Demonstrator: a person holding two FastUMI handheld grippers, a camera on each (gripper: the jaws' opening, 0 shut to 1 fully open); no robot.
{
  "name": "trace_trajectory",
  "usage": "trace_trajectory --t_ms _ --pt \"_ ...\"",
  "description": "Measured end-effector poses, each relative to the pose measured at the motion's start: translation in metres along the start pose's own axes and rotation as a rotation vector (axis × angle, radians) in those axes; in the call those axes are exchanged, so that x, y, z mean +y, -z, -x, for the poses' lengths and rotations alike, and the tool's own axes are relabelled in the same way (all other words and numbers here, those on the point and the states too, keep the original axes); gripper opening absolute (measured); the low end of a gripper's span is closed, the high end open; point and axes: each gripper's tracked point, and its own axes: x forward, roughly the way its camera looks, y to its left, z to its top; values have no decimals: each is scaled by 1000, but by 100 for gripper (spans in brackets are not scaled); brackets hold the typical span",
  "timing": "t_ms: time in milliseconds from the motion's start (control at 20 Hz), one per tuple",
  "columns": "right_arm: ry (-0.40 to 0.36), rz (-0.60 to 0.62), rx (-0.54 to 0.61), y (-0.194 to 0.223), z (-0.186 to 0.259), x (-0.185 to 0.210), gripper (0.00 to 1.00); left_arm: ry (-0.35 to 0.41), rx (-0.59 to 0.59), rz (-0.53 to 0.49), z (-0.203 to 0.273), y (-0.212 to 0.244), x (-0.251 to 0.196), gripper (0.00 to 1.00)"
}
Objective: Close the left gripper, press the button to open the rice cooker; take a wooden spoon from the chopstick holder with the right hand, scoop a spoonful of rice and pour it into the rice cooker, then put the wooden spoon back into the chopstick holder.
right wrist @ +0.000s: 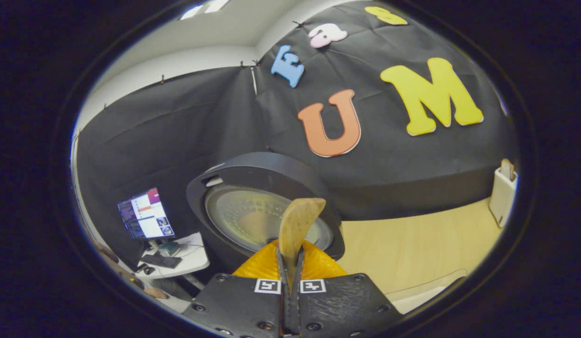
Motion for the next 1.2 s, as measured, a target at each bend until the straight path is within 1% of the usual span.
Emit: trace_trajectory --t_ms 100,350,500,650,750,850,950,1100,1200 --pt "-3 62 -10 -3 0 9 0 4 -2 -2 0 0 -2 99" --pt "12 281 -70 -11 8 25 0 1 -4 -6 2 -1 1 99" --pt "9 382 -97 -12 13 40 0 -6 -9 4 2 -3 4 99" --pt "30 546 -140 -10 17 49 0 0 -17 11 5 -7 2 99" --pt "24 634 -167 -7 21 60 0 4 -24 11 5 -9 0 99" --pt "4 646 -175 -5 25 65 0 10 -26 9 6 -10 -2 99" --pt "-9 614 -166 -4 25 65 2 14 -23 14 7 -10 -3 99" --pt "-28 529 -133 3 26 61 0 31 -28 36 12 -14 -9 99" --pt "-34 431 -118 -3 32 53 0 48 -46 56 14 -19 -13 99"
